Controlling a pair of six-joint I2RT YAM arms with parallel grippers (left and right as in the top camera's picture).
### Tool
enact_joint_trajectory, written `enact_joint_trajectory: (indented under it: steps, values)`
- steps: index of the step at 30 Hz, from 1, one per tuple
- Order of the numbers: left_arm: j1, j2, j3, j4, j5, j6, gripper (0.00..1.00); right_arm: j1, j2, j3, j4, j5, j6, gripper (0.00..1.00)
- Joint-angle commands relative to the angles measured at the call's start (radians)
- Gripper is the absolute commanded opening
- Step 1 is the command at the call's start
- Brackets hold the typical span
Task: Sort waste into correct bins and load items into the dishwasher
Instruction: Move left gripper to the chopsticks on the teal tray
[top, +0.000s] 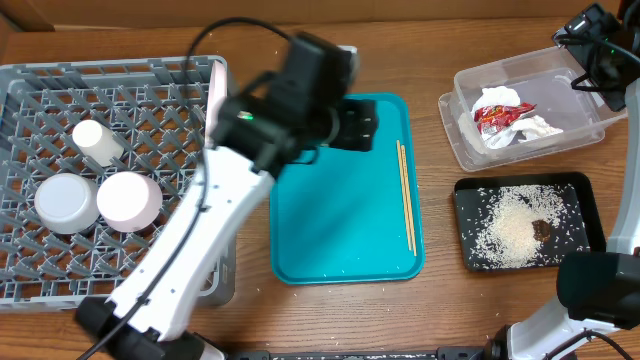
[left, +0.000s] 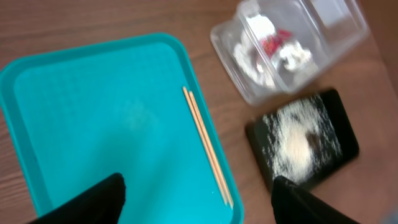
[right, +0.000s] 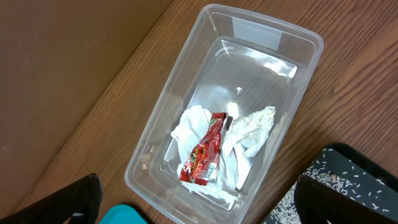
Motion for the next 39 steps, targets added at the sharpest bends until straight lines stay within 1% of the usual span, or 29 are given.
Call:
enact_joint_trajectory:
  steps: [1, 3, 4, 6, 8, 11, 14, 19, 23, 29, 33, 39]
  values:
    - [-0.076, 0.075, 0.016, 0.034, -0.303, -0.153, 0.69, 0.003, -0.007, 0.000, 0.005, 0.003, -0.003, 1.00]
    - [-0.110, 0.121, 0.016, 0.045, -0.374, -0.193, 0.61, 0.003, -0.007, 0.000, 0.005, 0.003, -0.003, 1.00]
    - [-0.125, 0.150, 0.016, 0.046, -0.404, -0.225, 0.59, 0.003, -0.007, 0.000, 0.005, 0.003, -0.003, 1.00]
    - [-0.140, 0.203, 0.016, 0.052, -0.430, -0.273, 0.59, 0.003, -0.007, 0.000, 0.005, 0.003, -0.003, 1.00]
    - [-0.147, 0.256, 0.016, 0.064, -0.420, -0.313, 0.59, 0.003, -0.007, 0.000, 0.005, 0.003, -0.003, 1.00]
    - [-0.152, 0.332, 0.016, 0.102, -0.390, -0.372, 0.50, 0.003, -0.007, 0.000, 0.005, 0.003, -0.003, 1.00]
    - [-0.154, 0.403, 0.016, 0.167, -0.346, -0.373, 0.49, 0.003, -0.007, 0.000, 0.005, 0.003, -0.003, 1.00]
    - [-0.165, 0.481, 0.016, 0.220, -0.349, -0.368, 0.49, 0.003, -0.007, 0.000, 0.005, 0.003, -0.003, 1.00]
    - [-0.180, 0.523, 0.016, 0.228, -0.374, -0.365, 0.47, 0.003, -0.007, 0.000, 0.005, 0.003, -0.003, 1.00]
    - [-0.208, 0.541, 0.016, 0.259, -0.385, -0.365, 0.47, 0.003, -0.007, 0.000, 0.005, 0.003, -0.003, 1.00]
    - [-0.231, 0.542, 0.016, 0.274, -0.425, -0.343, 0.47, 0.003, -0.007, 0.000, 0.005, 0.003, -0.003, 1.00]
    - [-0.242, 0.542, 0.014, 0.268, -0.454, -0.356, 0.43, 0.003, -0.007, 0.000, 0.005, 0.003, -0.003, 1.00]
